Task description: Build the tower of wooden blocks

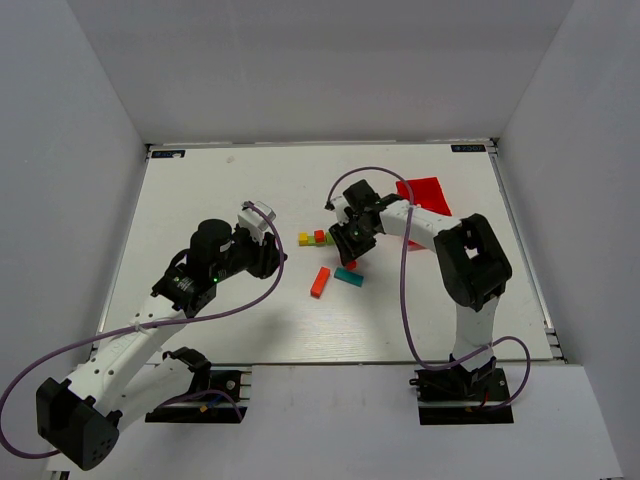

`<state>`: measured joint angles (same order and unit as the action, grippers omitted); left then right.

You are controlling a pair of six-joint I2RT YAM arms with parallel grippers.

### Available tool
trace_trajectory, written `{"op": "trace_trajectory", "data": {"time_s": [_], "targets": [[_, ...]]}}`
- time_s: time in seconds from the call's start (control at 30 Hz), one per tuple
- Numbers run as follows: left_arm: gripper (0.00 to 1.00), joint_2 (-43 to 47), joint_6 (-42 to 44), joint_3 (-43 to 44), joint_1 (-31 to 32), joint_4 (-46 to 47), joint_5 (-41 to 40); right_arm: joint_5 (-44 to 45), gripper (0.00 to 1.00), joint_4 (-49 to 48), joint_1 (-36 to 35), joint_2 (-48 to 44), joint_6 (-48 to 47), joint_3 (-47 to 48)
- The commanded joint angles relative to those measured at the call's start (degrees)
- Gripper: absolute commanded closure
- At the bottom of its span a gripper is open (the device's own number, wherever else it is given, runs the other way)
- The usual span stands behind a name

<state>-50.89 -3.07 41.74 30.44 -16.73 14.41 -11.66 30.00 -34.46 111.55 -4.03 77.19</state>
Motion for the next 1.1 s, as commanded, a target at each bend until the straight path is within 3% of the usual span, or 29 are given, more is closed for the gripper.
{"op": "trace_trajectory", "data": {"time_s": [0.0,0.2,0.6,0.77,1.07], "targets": [[0.51,1.24,-0.53,1.24,-0.29,0.12,0.53,1.99,0.54,-0.47,-0.87,0.08,-1.33,0.95],[0.51,1.24,-0.53,1.24,-0.29,0.12,0.53,3.05,0.61,-0.82,-1.40,-0.19,-2.38,0.51],[0.51,1.24,-0.53,1.24,-0.29,0.12,0.53,4.98,0.92,-4.42,-1.40,-6.25,-5.98,-3.09],[0.51,1.24,-0.53,1.24,-0.29,0.12,0.53,3.75,1.00,-4.60,-1.23,-7.48,-8.27,-3.10],[0.51,1.24,-0.53,1.24,-0.29,0.12,0.53,2.79,1.00,-5.92,-1.23,-9.68,-14.07,-1.78]]}}
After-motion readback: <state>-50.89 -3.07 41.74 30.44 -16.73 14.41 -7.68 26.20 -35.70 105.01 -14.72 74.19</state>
